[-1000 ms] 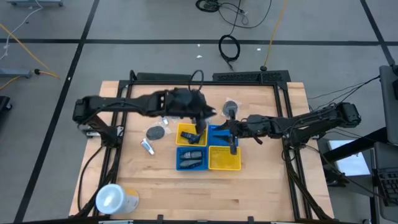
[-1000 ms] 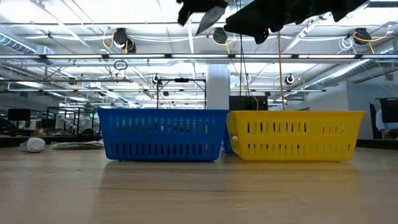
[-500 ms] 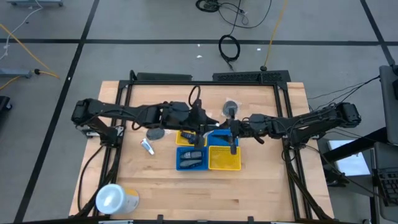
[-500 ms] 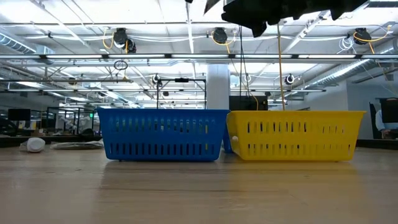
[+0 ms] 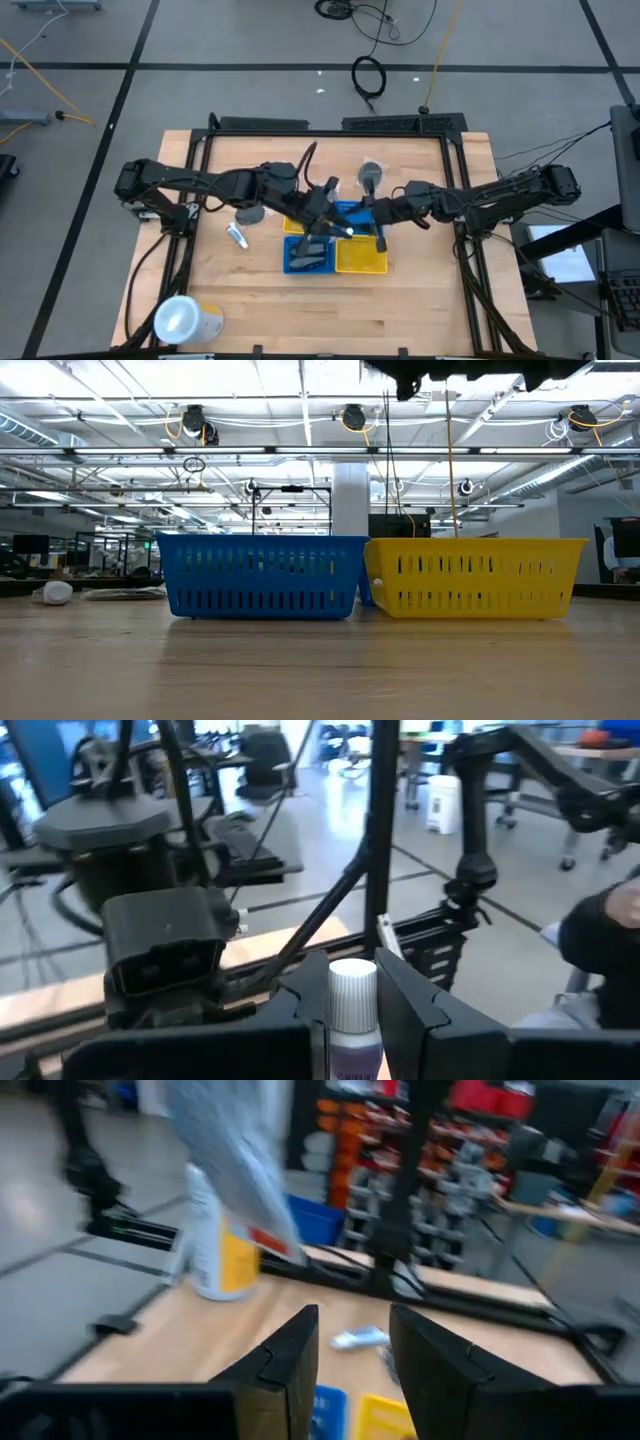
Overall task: Pick & Place Travel size toiletries
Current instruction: Put the white toothpaste into the right yellow bin
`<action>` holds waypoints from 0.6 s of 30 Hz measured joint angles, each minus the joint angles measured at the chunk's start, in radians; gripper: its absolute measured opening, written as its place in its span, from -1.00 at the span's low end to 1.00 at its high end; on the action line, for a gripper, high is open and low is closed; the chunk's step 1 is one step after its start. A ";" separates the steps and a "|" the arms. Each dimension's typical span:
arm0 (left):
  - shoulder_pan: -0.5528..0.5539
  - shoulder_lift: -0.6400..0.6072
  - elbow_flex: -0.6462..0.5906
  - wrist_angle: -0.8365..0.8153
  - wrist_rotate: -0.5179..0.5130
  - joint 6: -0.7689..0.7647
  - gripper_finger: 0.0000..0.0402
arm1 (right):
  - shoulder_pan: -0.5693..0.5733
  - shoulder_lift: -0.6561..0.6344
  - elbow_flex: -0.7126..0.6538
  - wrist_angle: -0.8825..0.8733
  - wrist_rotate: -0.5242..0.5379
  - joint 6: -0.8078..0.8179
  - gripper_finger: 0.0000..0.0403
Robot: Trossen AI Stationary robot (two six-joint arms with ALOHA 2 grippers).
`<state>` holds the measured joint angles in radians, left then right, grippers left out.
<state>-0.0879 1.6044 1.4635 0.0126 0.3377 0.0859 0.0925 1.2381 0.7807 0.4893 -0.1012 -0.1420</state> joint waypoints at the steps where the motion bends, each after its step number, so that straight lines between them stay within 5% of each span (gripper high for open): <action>1: 0.000 0.004 0.000 0.014 0.011 0.002 -0.81 | 0.000 0.000 0.000 0.011 -0.025 -0.001 -0.42; 18: 0.009 0.059 0.000 0.125 0.185 0.089 -0.81 | 0.002 0.000 -0.002 0.066 -0.219 0.029 -0.42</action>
<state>-0.0788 1.6634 1.4631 0.1381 0.5229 0.1745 0.0944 1.2381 0.7790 0.5556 -0.3206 -0.1131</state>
